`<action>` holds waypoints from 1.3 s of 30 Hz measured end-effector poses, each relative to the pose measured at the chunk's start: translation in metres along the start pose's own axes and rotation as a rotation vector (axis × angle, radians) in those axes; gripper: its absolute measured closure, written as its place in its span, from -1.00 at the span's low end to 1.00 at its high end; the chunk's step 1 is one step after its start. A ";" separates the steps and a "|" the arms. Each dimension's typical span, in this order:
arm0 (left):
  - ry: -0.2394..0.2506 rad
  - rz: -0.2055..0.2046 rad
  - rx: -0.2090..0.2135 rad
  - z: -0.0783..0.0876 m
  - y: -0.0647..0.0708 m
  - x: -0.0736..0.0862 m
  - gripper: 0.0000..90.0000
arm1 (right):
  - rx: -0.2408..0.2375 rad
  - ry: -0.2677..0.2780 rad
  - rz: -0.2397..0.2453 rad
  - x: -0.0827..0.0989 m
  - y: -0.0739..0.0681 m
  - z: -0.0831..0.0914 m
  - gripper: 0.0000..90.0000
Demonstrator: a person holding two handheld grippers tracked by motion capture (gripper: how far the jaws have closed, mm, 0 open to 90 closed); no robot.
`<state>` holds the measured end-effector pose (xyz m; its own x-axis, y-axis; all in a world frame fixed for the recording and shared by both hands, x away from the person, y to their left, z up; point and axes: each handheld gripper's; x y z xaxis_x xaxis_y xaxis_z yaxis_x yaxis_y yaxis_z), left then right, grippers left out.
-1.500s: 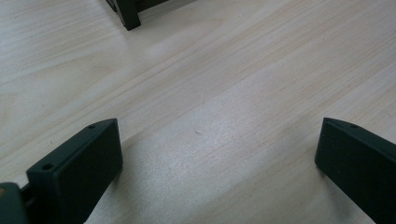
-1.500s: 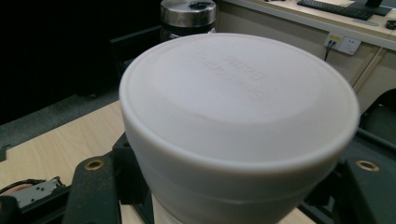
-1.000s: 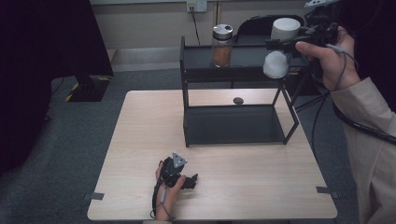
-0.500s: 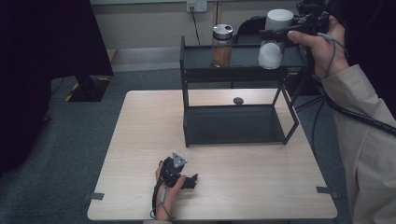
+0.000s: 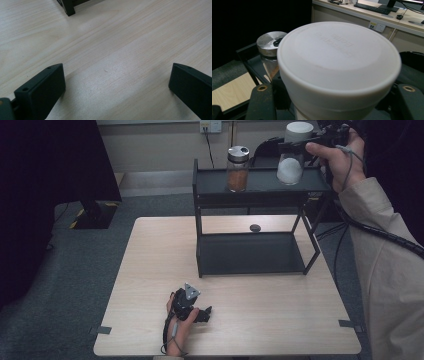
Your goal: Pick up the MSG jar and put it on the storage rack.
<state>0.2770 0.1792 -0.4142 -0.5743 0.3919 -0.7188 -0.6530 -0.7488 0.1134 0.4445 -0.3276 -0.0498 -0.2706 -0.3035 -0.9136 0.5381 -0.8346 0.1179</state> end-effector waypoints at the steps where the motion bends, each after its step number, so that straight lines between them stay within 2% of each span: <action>1: 0.000 0.000 0.000 0.000 0.000 0.000 -1.00 | 0.002 -0.003 0.000 -0.001 0.001 -0.002 -0.25; 6: 0.000 0.000 0.000 0.000 0.000 0.000 -1.00 | 0.013 -0.014 0.000 -0.003 0.001 -0.010 -0.25; 21: 0.000 0.000 0.000 0.000 0.000 0.000 -1.00 | 0.018 -0.047 -0.020 0.005 0.006 -0.033 -0.25; 29: 0.000 0.000 0.000 0.000 0.000 0.000 -1.00 | 0.023 -0.067 -0.032 0.008 0.006 -0.040 -0.25; 34: 0.000 0.000 0.000 0.000 0.000 0.000 -1.00 | 0.025 -0.057 -0.037 0.010 0.004 -0.042 -0.25; 39: 0.000 0.000 0.000 0.000 0.000 0.000 -1.00 | 0.022 -0.054 -0.066 0.013 0.007 -0.042 -0.26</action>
Point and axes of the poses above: each handheld gripper's, and its own axes: z roughly backward along the jaws, x roughly out of its underside, y roughly to its right, and after that the axes turned 9 degrees about x, right-handed
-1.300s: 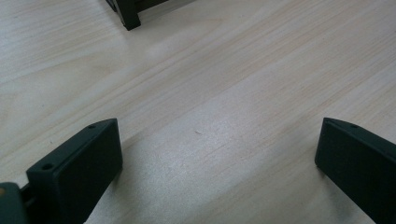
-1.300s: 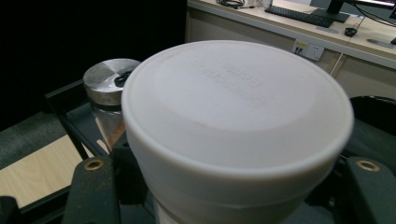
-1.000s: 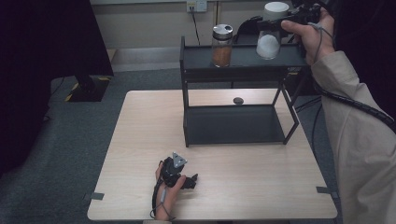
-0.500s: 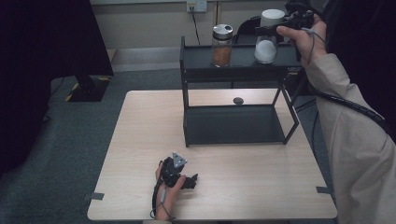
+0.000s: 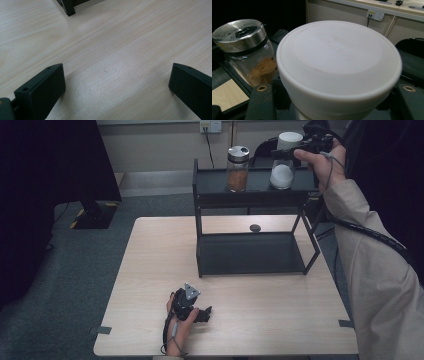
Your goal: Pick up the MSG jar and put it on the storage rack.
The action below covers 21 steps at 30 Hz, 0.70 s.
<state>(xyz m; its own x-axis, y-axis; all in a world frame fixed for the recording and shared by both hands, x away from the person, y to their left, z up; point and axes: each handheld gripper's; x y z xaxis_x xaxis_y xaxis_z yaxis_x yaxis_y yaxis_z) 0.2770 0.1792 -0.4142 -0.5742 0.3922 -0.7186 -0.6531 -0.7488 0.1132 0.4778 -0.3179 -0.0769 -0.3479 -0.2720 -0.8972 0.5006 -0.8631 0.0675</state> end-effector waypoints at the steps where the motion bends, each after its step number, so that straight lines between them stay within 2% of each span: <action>1: 0.000 0.000 0.000 0.000 0.000 0.000 -1.00 | -0.005 0.002 -0.001 0.001 0.001 0.000 -0.26; 8: 0.000 0.000 0.000 0.000 0.000 0.000 -1.00 | -0.004 -0.003 0.015 0.000 0.000 0.001 -0.31; 11: 0.000 0.000 0.000 0.000 0.000 0.000 -1.00 | 0.022 -0.003 0.008 0.000 -0.005 0.002 -0.66; 13: 0.000 0.000 0.000 0.000 0.000 0.000 -1.00 | 0.018 -0.013 -0.003 0.000 -0.004 0.001 -0.79; 17: 0.000 0.000 0.000 0.000 0.000 0.000 -1.00 | 0.036 -0.012 -0.009 0.003 -0.007 0.002 -0.95; 21: 0.000 0.000 0.000 0.000 0.000 0.000 -1.00 | 0.051 0.005 -0.039 0.010 -0.009 0.005 -1.00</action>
Point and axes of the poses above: each handheld gripper's, and its own axes: z roughly backward along the jaws, x roughly out of its underside, y roughly to its right, and after that the axes turned 9 degrees about x, right-handed
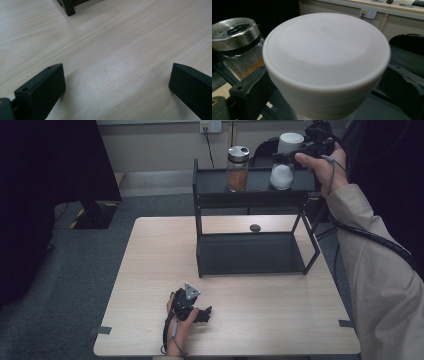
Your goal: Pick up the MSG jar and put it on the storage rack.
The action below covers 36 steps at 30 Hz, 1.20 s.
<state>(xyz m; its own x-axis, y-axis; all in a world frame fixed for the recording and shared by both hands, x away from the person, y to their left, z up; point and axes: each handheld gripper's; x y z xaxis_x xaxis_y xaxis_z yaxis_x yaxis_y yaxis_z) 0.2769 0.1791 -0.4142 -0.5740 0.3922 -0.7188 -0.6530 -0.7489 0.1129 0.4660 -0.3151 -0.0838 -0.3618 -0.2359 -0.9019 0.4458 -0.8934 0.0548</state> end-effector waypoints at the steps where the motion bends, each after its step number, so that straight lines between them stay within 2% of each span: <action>1: 0.000 0.000 0.000 0.000 0.000 0.000 -1.00 | -0.002 -0.001 -0.005 0.001 0.000 0.001 -1.00; 10: 0.000 0.000 0.000 0.000 0.000 0.000 -1.00 | -0.019 0.003 -0.018 0.008 0.004 0.014 -1.00; 18: 0.000 0.000 0.000 0.000 0.000 0.000 -1.00 | -0.015 0.004 -0.018 0.015 0.002 0.022 -1.00; 36: 0.000 0.000 0.000 0.000 0.000 0.000 -1.00 | -0.038 0.027 0.009 0.040 -0.002 0.040 -0.99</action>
Point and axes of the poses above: each handheld gripper's, and its own axes: z roughly backward along the jaws, x roughly out of its underside, y roughly to its right, and after that the axes turned 9 degrees about x, right-handed
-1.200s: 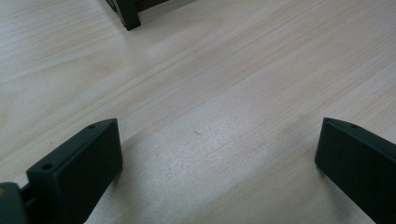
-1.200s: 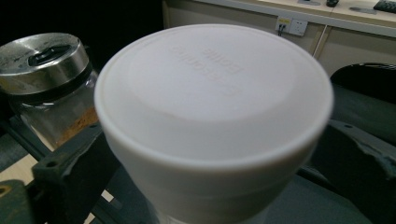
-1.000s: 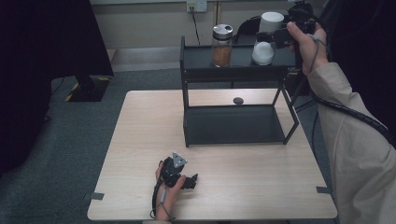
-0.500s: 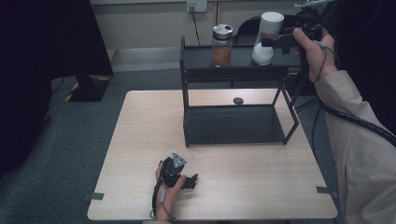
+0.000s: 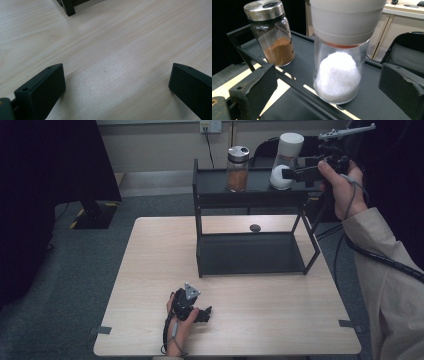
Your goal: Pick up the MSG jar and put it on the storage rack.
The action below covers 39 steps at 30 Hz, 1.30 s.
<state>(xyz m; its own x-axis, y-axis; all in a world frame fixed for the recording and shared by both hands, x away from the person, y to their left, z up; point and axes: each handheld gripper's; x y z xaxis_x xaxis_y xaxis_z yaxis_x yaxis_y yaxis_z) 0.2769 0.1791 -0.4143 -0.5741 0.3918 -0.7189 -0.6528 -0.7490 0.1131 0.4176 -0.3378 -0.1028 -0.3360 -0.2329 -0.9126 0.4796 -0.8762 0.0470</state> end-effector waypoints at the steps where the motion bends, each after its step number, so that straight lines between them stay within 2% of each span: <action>1: 0.000 0.000 0.000 0.000 0.000 0.000 -1.00 | -0.001 -0.003 0.004 0.001 0.000 0.000 -0.99; 14: 0.000 0.000 0.000 0.000 0.000 0.000 -1.00 | -0.031 0.007 0.005 0.019 -0.002 0.004 -0.99; 23: 0.000 0.000 0.000 0.000 0.000 0.000 -1.00 | -0.076 0.020 0.027 0.035 -0.010 0.013 -0.98; 39: 0.002 0.000 -0.001 0.000 0.000 0.000 -1.00 | -0.157 0.021 0.037 0.084 -0.017 0.013 -0.99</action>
<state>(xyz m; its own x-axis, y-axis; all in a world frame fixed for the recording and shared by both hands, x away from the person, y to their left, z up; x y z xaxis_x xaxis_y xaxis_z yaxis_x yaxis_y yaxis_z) 0.2767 0.1790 -0.4146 -0.5732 0.3906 -0.7203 -0.6523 -0.7496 0.1126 0.3707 -0.3482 -0.1749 -0.2999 -0.2532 -0.9198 0.6129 -0.7900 0.0176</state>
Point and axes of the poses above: each handheld gripper's, and its own axes: z roughly backward along the jaws, x roughly out of its underside, y roughly to its right, and after that the axes turned 9 degrees about x, right-handed
